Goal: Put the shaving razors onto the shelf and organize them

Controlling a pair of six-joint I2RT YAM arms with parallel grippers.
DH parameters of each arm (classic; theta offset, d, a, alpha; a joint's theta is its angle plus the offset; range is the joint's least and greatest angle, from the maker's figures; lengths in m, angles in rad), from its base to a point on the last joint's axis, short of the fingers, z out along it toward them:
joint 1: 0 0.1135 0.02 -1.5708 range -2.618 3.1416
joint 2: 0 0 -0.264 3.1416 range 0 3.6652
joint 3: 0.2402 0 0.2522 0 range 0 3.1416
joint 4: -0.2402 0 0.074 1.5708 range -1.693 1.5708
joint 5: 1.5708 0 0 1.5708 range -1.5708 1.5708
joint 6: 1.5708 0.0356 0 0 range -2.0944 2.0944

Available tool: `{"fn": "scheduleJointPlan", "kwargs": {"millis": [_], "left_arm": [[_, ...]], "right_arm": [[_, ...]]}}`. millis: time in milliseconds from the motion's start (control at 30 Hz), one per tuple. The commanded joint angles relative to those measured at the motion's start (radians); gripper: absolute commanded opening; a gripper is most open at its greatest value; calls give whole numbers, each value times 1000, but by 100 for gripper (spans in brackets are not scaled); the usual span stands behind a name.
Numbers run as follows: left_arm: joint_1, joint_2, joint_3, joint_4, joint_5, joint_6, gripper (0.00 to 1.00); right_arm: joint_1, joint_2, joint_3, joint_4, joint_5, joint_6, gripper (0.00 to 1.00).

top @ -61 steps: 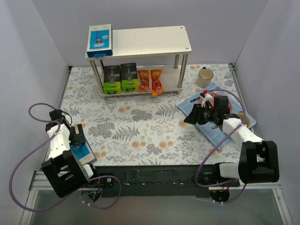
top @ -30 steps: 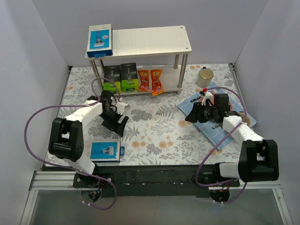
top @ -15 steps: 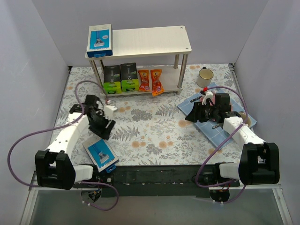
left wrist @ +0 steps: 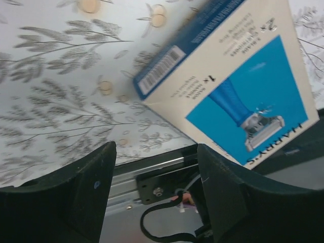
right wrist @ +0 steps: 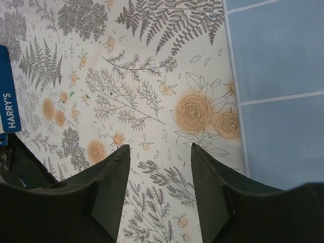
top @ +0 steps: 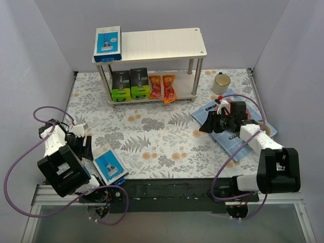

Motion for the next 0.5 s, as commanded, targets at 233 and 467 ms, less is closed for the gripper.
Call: {"fn": "scheduleJointPlan", "kwargs": {"millis": [233, 467], "left_arm": [[3, 39, -128, 15, 179, -27, 65], [-34, 60, -174, 49, 209, -55, 66]], "right_arm": [[164, 62, 164, 41, -66, -23, 59], [561, 221, 227, 166, -58, 64, 61]]}}
